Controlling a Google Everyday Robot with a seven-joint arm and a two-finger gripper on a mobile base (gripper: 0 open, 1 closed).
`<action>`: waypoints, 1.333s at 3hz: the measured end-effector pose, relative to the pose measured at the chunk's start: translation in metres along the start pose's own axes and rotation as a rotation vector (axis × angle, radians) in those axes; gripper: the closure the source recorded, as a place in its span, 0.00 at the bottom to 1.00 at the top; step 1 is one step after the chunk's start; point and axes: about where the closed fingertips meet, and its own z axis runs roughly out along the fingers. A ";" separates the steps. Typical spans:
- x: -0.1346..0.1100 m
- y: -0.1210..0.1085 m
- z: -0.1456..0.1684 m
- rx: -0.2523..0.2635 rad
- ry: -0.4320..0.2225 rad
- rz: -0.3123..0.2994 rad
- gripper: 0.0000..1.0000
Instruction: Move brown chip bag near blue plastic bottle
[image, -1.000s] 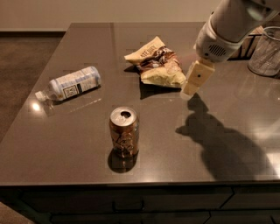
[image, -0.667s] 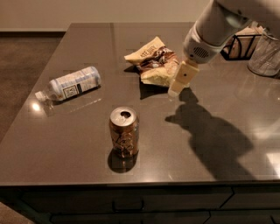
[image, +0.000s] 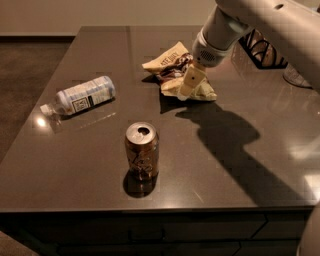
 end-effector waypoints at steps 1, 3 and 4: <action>-0.004 -0.002 0.017 -0.026 0.002 0.008 0.18; -0.033 0.012 0.010 -0.049 -0.030 -0.048 0.64; -0.075 0.037 -0.011 -0.057 -0.090 -0.151 0.88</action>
Offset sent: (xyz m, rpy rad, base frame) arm 0.0109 0.0222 -0.0098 0.0155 0.0347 0.0267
